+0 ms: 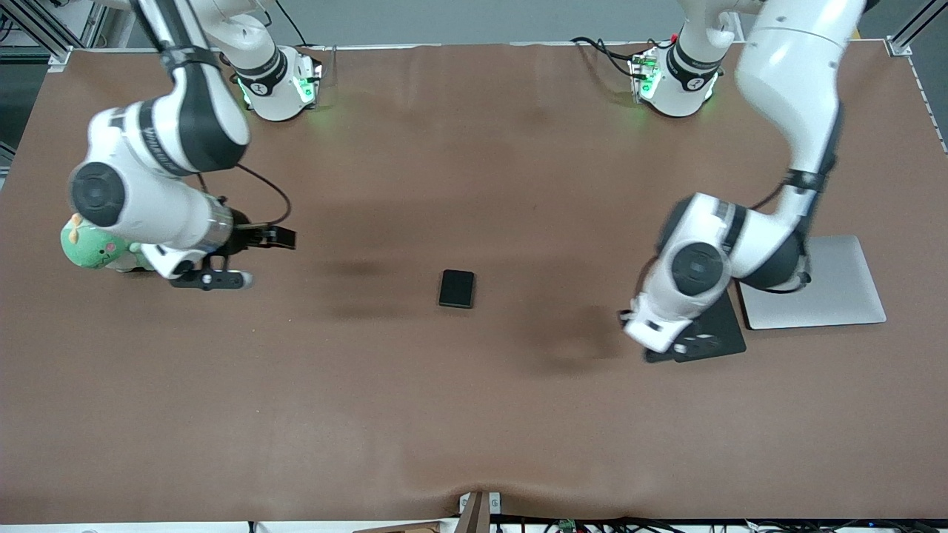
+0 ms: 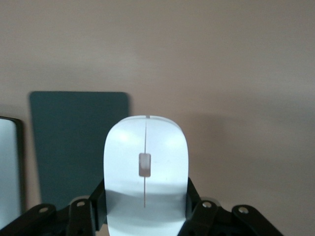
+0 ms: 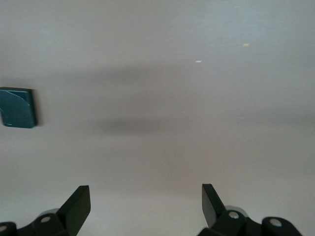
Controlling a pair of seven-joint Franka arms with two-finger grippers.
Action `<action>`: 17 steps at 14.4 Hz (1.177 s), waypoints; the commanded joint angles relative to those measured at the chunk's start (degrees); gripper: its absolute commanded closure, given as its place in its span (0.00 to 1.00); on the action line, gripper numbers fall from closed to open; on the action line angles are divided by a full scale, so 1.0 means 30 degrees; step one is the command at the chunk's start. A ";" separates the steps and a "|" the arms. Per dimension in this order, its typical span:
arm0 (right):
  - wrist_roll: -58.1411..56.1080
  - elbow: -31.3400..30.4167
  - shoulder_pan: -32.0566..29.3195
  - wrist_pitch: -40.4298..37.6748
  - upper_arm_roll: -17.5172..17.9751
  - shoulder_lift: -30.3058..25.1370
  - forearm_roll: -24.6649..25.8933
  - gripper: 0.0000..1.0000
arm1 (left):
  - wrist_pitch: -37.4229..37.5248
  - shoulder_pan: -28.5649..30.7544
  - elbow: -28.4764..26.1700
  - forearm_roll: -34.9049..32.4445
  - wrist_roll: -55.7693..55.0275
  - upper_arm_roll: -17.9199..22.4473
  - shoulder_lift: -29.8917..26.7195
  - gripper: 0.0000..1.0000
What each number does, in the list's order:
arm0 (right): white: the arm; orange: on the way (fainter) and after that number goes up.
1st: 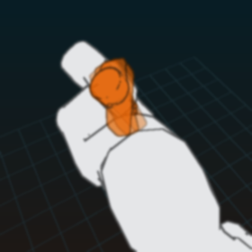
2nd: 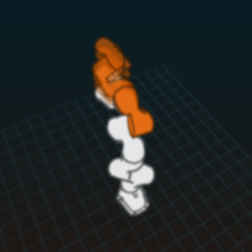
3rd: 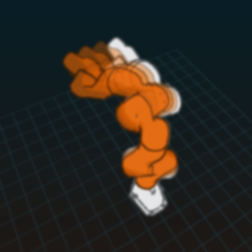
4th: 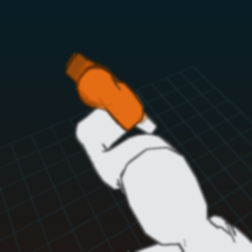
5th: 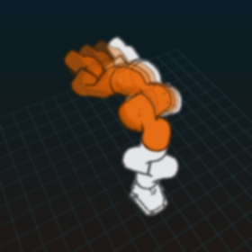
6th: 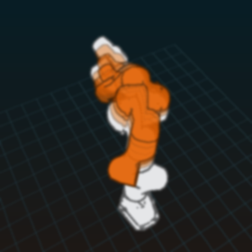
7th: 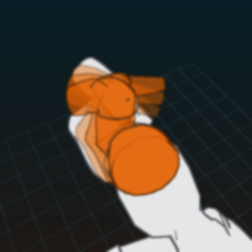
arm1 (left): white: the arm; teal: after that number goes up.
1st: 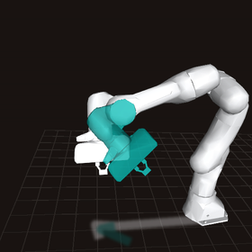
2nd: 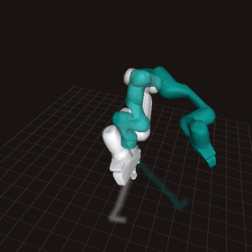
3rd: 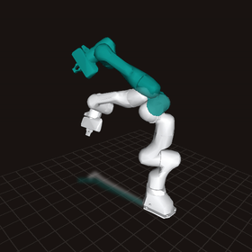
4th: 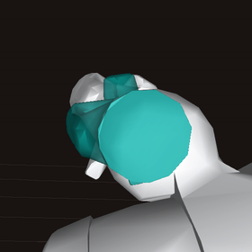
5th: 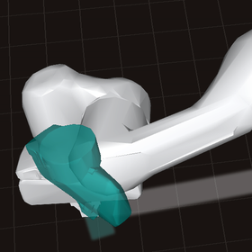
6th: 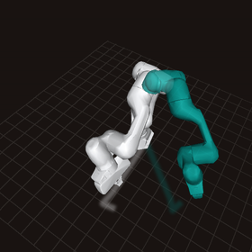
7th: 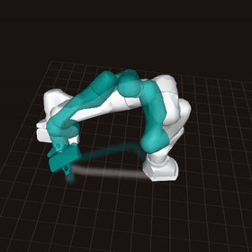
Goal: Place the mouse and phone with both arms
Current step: 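Lower the mouse onto the pad while the right gripper reaches the phone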
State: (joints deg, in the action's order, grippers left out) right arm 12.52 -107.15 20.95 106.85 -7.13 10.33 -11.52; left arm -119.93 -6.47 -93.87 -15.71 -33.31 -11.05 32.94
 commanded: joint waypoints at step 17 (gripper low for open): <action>0.4733 0.0882 0.5028 0.5570 -0.0144 0.3790 -0.2546 0.00 | -0.5345 0.4238 -0.4276 -0.0417 0.3779 -0.0418 0.0740 0.42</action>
State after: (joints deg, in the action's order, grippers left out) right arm 25.67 -106.20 34.58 121.70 -7.09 19.24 -17.47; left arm -135.19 6.02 -106.27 -15.79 -21.82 -11.78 35.42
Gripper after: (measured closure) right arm 0.000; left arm 0.388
